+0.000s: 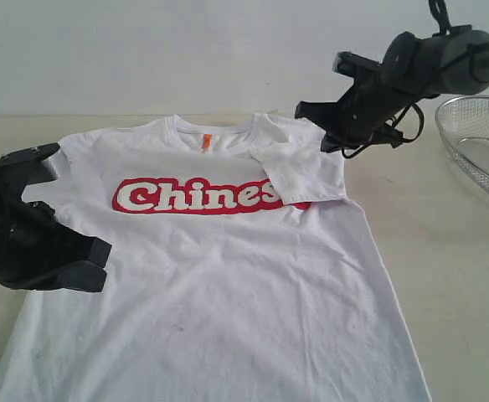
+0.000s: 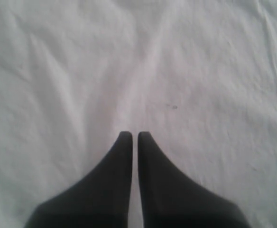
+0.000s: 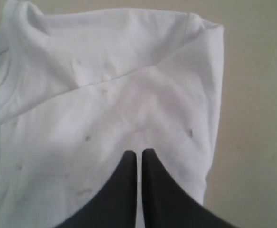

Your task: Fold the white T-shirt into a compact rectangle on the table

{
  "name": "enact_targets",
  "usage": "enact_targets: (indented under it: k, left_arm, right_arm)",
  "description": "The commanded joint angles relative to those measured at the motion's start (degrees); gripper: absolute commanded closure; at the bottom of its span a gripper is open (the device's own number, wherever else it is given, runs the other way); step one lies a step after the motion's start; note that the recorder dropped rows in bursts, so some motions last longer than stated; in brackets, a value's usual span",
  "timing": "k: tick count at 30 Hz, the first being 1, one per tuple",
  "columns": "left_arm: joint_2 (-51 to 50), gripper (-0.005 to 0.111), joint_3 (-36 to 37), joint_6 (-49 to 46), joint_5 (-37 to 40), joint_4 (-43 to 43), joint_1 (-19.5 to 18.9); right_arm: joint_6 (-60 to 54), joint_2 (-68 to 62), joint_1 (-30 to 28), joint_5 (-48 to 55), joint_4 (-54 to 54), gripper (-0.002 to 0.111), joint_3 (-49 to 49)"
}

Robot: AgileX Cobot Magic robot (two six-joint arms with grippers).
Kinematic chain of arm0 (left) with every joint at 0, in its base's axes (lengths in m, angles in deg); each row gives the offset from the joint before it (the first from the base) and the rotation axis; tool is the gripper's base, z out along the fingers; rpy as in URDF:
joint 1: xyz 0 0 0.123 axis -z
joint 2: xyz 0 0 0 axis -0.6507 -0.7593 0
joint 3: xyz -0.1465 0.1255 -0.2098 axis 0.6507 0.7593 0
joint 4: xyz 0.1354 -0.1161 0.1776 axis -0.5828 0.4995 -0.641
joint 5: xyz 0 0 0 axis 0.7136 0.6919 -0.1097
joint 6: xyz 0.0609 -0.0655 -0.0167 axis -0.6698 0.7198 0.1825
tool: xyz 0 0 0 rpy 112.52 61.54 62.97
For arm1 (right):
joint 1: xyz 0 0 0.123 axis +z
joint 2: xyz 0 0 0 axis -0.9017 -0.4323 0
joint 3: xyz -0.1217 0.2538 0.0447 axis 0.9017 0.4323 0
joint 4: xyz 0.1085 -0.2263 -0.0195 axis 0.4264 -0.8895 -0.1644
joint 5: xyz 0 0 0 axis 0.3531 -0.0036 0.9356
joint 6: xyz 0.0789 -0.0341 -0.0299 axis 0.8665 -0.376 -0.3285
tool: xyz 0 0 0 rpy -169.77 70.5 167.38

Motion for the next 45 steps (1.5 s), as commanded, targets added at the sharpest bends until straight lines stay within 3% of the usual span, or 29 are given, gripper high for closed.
enact_targets:
  k: [1,14,27,32,45]
  left_arm:
    - [0.3,0.102,-0.3,-0.2,-0.6,0.5,0.1]
    - [0.3,0.102,-0.3,-0.2,-0.6,0.5,0.1]
    - [0.3,0.102,-0.3,-0.2,-0.8,0.5,0.1]
    - [0.3,0.102,-0.3,-0.2,-0.9,0.5,0.1]
    - [0.3,0.102,-0.3,-0.2,-2.0,0.5,0.1]
  right_arm:
    - [-1.6,-1.8,-0.1,0.4,-0.7,0.109,-0.2]
    - [2.5,-2.8,-1.8,1.9,-10.7,0.109,-0.2]
    - [-1.4,0.7,-2.4,1.8,-9.1,0.109,-0.2]
    - [-4.3,2.3,-2.3,7.5,-5.7,0.109,-0.2]
    - [-8.3,2.3,-2.5,4.8,-4.2,0.109,9.3]
